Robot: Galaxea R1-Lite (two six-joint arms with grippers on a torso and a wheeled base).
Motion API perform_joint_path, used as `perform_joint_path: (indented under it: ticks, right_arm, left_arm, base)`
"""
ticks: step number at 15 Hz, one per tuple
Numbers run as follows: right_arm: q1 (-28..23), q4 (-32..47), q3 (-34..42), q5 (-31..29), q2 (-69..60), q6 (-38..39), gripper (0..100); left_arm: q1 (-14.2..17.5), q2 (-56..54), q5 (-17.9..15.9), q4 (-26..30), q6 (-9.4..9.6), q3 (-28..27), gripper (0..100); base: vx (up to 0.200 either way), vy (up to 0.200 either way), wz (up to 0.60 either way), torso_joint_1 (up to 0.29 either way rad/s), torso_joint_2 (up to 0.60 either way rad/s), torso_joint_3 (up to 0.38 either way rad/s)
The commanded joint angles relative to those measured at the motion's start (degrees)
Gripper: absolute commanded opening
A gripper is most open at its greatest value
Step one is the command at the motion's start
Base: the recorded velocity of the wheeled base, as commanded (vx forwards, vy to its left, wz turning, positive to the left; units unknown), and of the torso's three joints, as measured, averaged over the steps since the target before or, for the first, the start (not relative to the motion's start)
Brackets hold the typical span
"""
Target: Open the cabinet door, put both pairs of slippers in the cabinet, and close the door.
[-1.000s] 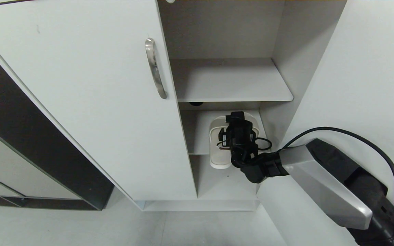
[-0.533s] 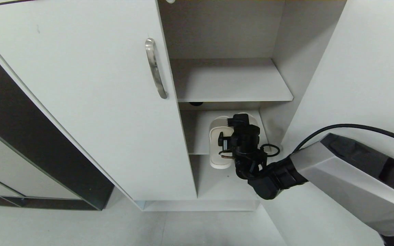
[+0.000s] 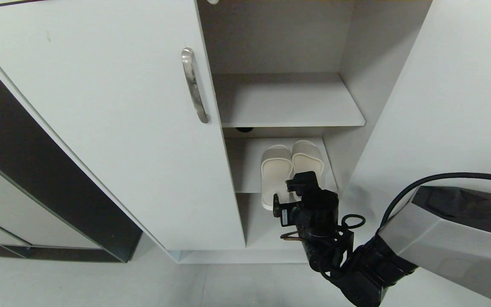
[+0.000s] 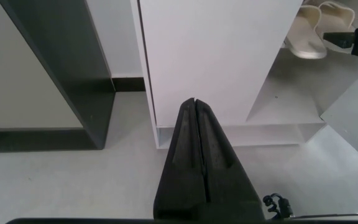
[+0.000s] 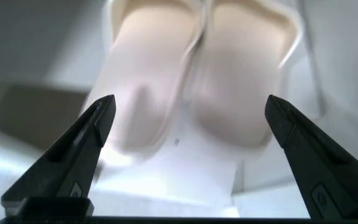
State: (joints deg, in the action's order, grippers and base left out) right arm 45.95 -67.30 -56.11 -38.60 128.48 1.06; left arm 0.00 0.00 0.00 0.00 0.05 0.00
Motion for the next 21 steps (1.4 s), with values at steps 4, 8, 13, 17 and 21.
perform_joint_path:
  ticks: [4,8,13,17,21]
  right_arm:
    - [0.81,-0.64,0.65,0.01,0.02,0.08,100]
    - [0.99,-0.64,1.18,0.1,0.2,0.08,100]
    - [1.08,-2.57,2.5,-0.08,0.28,-0.18,100]
    - [1.08,-3.01,2.76,-0.08,0.2,-0.27,100]
    - [1.16,-3.01,2.76,-0.08,0.11,-0.27,100]
  left_arm:
    - [0.0,0.09,0.0,0.0,-0.05,0.0,0]
    - [0.0,0.09,0.0,0.0,0.04,0.0,0]
    - [0.0,0.09,0.09,0.0,0.04,0.0,0]
    - [0.0,0.09,0.09,0.0,0.04,0.0,0]
    - [0.0,0.09,-0.09,0.0,0.04,0.0,0]
  base:
    - [-0.2,0.0,0.0,0.002,0.0,0.004]
    - [-0.15,0.0,0.0,-0.002,0.0,0.002]
    - [0.0,0.0,0.0,0.0,0.0,0.0]
    - [0.0,0.0,0.0,0.0,0.0,0.0]
    - [0.0,0.0,0.0,0.0,0.0,0.0]
